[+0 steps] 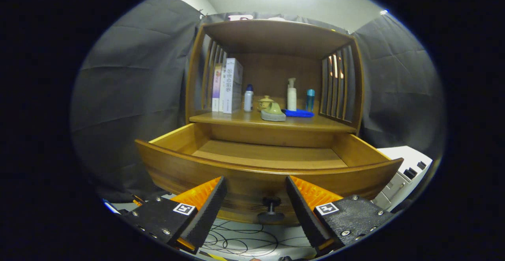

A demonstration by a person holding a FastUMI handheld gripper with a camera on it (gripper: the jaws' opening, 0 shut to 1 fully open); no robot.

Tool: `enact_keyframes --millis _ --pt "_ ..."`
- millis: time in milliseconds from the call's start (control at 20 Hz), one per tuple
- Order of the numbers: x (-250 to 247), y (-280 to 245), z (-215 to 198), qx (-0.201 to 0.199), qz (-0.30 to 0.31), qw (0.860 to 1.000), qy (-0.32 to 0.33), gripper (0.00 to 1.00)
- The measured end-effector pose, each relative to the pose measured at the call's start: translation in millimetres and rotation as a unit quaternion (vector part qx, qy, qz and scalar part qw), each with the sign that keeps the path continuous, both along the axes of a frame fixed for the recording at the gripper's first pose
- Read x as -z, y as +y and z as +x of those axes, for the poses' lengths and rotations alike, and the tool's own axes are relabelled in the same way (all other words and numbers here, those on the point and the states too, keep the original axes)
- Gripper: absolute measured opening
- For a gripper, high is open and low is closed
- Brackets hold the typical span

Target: Pull open the drawer, take out the items inside it, and place them on the countertop above the cabinet.

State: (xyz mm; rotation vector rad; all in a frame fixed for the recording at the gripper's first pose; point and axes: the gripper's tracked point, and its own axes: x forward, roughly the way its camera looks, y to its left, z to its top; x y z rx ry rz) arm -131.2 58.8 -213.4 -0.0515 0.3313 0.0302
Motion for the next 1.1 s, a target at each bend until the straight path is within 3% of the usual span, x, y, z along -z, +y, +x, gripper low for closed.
enact_keyframes --millis 250,600,950,1100 --pt "5 -4 3 0.019 0.025 0.999 0.004 0.94" --pt "5 -11 21 0.02 0.011 1.0 0.005 0.94" --pt "-1 -11 68 0.02 0.013 1.0 -0.006 0.94" --pt "17 -13 89 0.022 0.001 0.999 0.023 0.94"
